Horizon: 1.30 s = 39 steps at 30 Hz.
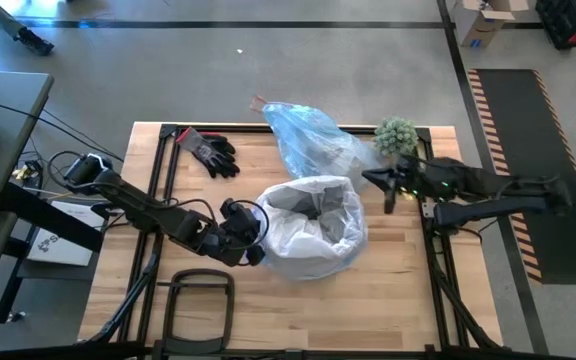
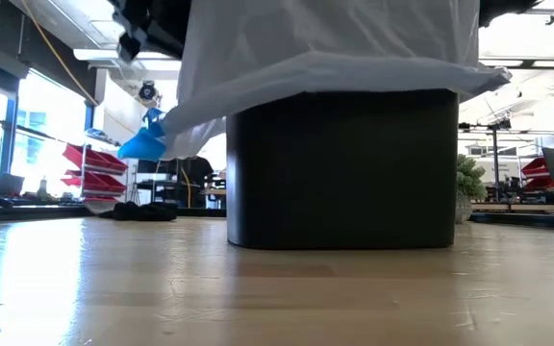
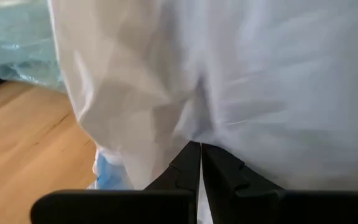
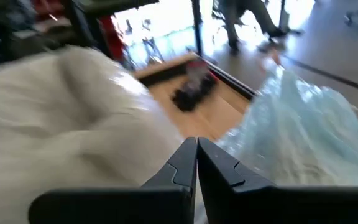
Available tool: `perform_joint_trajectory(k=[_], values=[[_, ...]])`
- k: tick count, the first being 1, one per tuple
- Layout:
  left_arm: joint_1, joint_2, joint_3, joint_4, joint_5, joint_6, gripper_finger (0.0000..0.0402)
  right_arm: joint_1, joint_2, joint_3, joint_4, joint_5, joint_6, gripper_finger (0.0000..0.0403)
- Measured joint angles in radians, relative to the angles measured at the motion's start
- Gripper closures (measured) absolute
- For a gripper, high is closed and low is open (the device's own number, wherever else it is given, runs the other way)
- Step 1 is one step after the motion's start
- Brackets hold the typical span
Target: Place trash/remove bag and relplace
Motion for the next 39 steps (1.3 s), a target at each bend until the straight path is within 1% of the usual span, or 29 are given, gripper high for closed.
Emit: perform_joint_trajectory(k=[3, 7, 9, 11, 12, 14, 16, 19, 21, 23, 26, 29, 30, 33, 37, 39], values=[[-0.027, -0.001, 0.077, -0.108, -0.001, -0.003, 0.0401, 0.134, -0.041, 0.000, 0.029, 0.066, 0.009, 0.0403], [-0.063, -0.001, 0.182, -0.265, -0.018, -0.038, 0.0401, 0.287, -0.041, 0.000, 0.130, 0.073, 0.021, 0.0403], [-0.071, -0.002, 0.220, -0.374, -0.040, -0.099, 0.0401, 0.360, -0.032, 0.000, 0.151, 0.046, 0.020, 0.0403], [-0.072, -0.002, 0.238, -0.465, -0.053, -0.159, 0.0401, 0.435, -0.019, 0.000, 0.155, -0.040, 0.021, 0.0403], [-0.071, -0.002, 0.239, -0.501, -0.060, -0.185, 0.0401, 0.472, -0.006, 0.000, 0.156, -0.081, 0.031, 0.0403], [-0.057, -0.002, 0.237, -0.566, -0.074, -0.239, 0.0401, 0.543, 0.040, 0.000, 0.155, -0.111, 0.049, 0.0403], [-0.038, -0.002, 0.225, -0.590, -0.105, -0.285, 0.0401, 0.604, 0.110, 0.000, 0.156, -0.076, 0.063, 0.0403], [-0.001, -0.001, 0.196, -0.562, -0.195, -0.254, 0.0401, 0.661, 0.238, 0.000, 0.163, 0.024, 0.063, 0.0403], [0.033, 0.000, 0.174, -0.515, -0.223, -0.181, 0.0401, 0.675, 0.312, 0.000, 0.182, 0.064, 0.067, 0.0403], [0.068, 0.001, 0.141, -0.440, -0.196, -0.122, 0.0401, 0.676, 0.375, 0.000, 0.180, 0.089, 0.107, 0.0403], [0.112, 0.002, 0.095, -0.263, -0.044, -0.004, 0.0401, 0.643, 0.430, 0.000, 0.178, 0.134, 0.132, 0.0403], [0.114, 0.002, 0.046, -0.085, 0.126, 0.128, 0.0401, 0.589, 0.449, 0.000, 0.163, 0.168, 0.143, 0.0403], [0.108, 0.003, 0.039, -0.050, 0.159, 0.149, 0.0402, 0.565, 0.448, 0.000, 0.140, 0.180, 0.142, 0.0403], [0.072, 0.003, 0.032, 0.063, 0.202, 0.151, 0.0401, 0.494, 0.418, 0.001, 0.047, 0.228, 0.136, 0.0403], [0.003, 0.002, 0.032, 0.141, 0.204, 0.140, 0.0402, 0.405, 0.341, 0.000, -0.116, 0.333, 0.163, 0.0403], [-0.029, 0.003, 0.032, 0.154, 0.203, 0.133, 0.0402, 0.372, 0.289, 0.000, -0.159, 0.357, 0.166, 0.0403]])
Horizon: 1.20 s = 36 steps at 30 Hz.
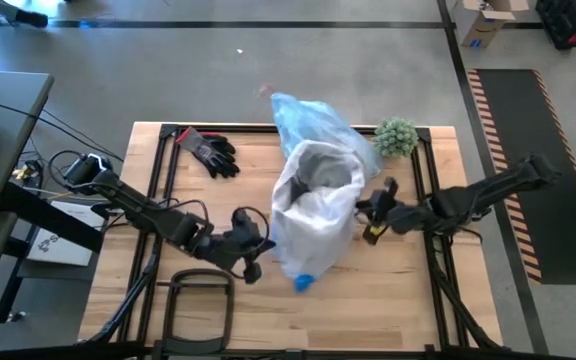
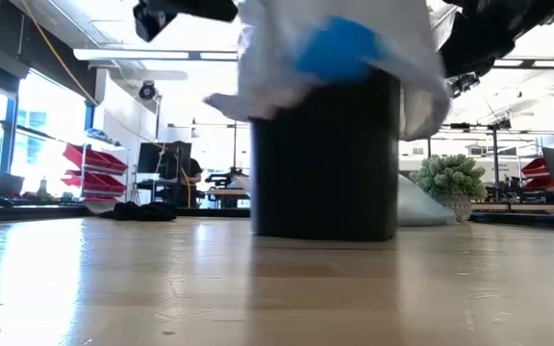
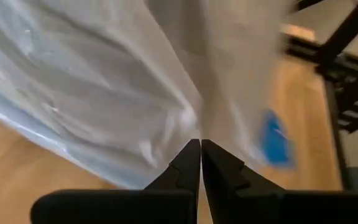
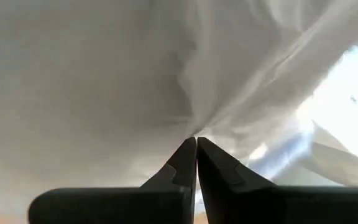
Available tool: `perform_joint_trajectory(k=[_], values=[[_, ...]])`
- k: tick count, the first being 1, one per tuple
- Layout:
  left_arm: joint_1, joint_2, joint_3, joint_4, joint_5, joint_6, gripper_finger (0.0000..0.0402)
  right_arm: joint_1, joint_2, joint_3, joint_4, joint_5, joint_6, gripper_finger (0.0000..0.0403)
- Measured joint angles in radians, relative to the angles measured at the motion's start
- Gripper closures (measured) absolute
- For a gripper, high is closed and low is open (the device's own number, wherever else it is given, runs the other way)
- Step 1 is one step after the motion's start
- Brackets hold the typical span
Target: Place trash/remove bag and relplace
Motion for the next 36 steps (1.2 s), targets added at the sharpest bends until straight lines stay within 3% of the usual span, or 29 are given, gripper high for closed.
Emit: perform_joint_trajectory(k=[5, 9, 13, 16, 19, 21, 25, 27, 30, 36], values=[[-0.060, -0.002, 0.000, 0.014, -0.066, -0.051, 0.0402, -0.009, -0.146, 0.014, -0.023, -0.001, -0.015, 0.0403], [-0.075, -0.009, 0.000, -0.005, -0.248, -0.053, 0.0402, 0.038, -0.210, 0.041, 0.010, 0.091, -0.002, 0.0403], [-0.008, -0.034, 0.000, -0.016, -0.460, -0.002, 0.0402, 0.053, -0.211, 0.043, 0.036, 0.266, 0.128, 0.0403], [0.090, -0.064, 0.000, -0.016, -0.513, 0.081, 0.0402, 0.023, -0.174, 0.043, 0.037, 0.259, 0.140, 0.0403], [0.215, -0.090, 0.000, -0.006, -0.471, 0.224, 0.0402, -0.027, -0.121, 0.042, 0.039, 0.216, 0.153, 0.0403], [0.317, -0.092, 0.001, 0.008, -0.367, 0.315, 0.0402, -0.066, -0.079, 0.042, 0.039, 0.188, 0.152, 0.0403], [0.476, -0.058, 0.001, 0.095, 0.055, 0.393, 0.0402, -0.129, 0.002, 0.042, 0.038, 0.057, 0.119, 0.0403], [0.494, -0.026, 0.001, 0.126, 0.189, 0.397, 0.0402, -0.140, 0.036, 0.042, 0.025, -0.028, 0.116, 0.0403], [0.468, -0.005, 0.000, 0.112, 0.183, 0.392, 0.0402, -0.128, 0.064, 0.041, -0.045, -0.042, 0.155, 0.0403], [0.360, -0.059, 0.050, -0.048, 0.010, 0.405, 0.0402, -0.015, 0.019, 0.057, -0.223, 0.177, 0.293, 0.0403]])
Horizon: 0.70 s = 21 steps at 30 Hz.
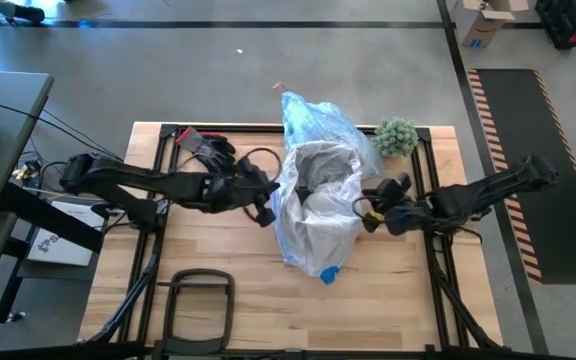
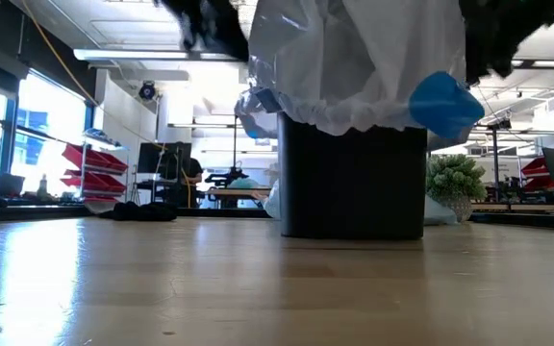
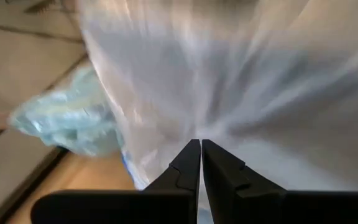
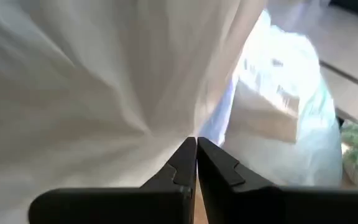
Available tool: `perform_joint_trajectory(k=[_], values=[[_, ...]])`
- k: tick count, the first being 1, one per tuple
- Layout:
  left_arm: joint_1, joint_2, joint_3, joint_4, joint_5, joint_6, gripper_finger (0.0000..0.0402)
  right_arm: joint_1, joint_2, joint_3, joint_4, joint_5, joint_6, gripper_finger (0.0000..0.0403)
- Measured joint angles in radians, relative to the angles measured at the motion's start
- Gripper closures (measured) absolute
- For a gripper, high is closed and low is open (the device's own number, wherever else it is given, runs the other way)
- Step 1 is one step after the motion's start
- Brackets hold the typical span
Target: Place trash/remove bag and relplace
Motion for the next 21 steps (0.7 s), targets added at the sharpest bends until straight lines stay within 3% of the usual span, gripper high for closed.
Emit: perform_joint_trajectory(k=[7, 12, 16, 21], values=[[-0.241, -0.083, 0.201, -0.263, -0.078, -0.024, 0.0402, 0.189, -0.061, 0.076, 0.020, 0.151, -0.031, 0.0403], [-0.494, -0.016, 0.308, -0.370, -0.151, -0.078, 0.0402, 0.333, -0.033, 0.076, 0.172, 0.182, -0.156, 0.0403], [-0.641, 0.064, 0.397, -0.485, -0.075, -0.229, 0.0399, 0.420, 0.018, 0.074, 0.234, 0.182, -0.169, 0.0403], [-0.731, 0.165, 0.427, -0.503, 0.153, -0.543, 0.0374, 0.470, 0.080, 0.074, 0.259, 0.182, -0.145, 0.0403]])
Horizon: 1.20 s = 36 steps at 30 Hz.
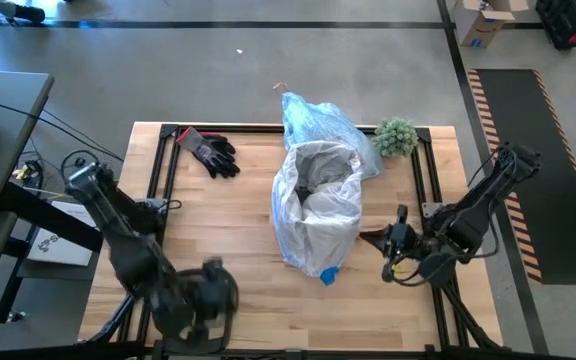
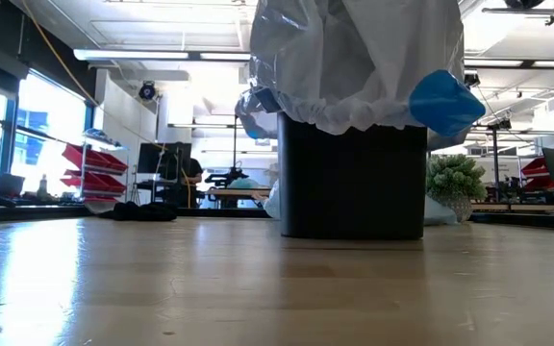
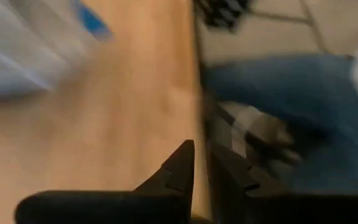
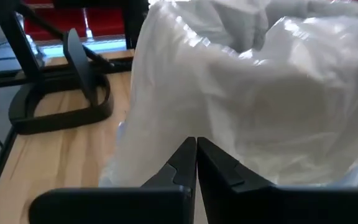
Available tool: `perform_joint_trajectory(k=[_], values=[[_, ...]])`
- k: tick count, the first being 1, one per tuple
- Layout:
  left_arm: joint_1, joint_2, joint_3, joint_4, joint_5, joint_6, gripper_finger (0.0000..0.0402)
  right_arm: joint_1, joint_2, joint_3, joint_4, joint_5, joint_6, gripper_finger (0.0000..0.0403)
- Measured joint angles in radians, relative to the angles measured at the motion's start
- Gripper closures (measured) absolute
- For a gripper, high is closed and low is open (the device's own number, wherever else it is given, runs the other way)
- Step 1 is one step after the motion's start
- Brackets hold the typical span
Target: Place trash/remove bag and relplace
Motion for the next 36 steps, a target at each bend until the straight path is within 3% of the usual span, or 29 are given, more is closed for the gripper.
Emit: perform_joint_trajectory(k=[3, 6, 10, 14, 23, 28, 31, 36], values=[[-0.037, 0.092, 0.000, 0.036, 0.190, -0.155, 0.0364, 0.003, 0.030, 0.000, 0.001, 0.001, 0.030, 0.0403], [-0.085, 0.205, 0.000, 0.064, 0.311, -0.289, 0.0363, 0.002, 0.053, 0.000, 0.004, 0.001, 0.036, 0.0403], [-0.137, 0.323, -0.001, 0.064, 0.418, -0.422, 0.0361, -0.004, 0.063, 0.000, 0.004, 0.028, 0.029, 0.0403], [-0.165, 0.393, -0.001, 0.063, 0.486, -0.459, 0.0339, -0.014, 0.061, 0.000, 0.004, 0.034, 0.028, 0.0403], [-0.187, 0.424, -0.001, -0.059, 0.494, -0.452, 0.0234, -0.020, 0.061, 0.000, 0.004, 0.034, 0.028, 0.0403], [-0.193, 0.424, -0.014, -0.069, 0.401, -0.441, 0.0186, -0.020, 0.061, 0.000, 0.004, 0.034, 0.028, 0.0403], [-0.195, 0.439, -0.028, -0.067, 0.353, -0.431, 0.0170, -0.020, 0.061, 0.000, 0.003, 0.033, 0.028, 0.0403], [-0.195, 0.483, -0.057, -0.009, 0.400, -0.441, 0.0165, -0.020, 0.061, 0.000, 0.001, 0.027, 0.028, 0.0403]])
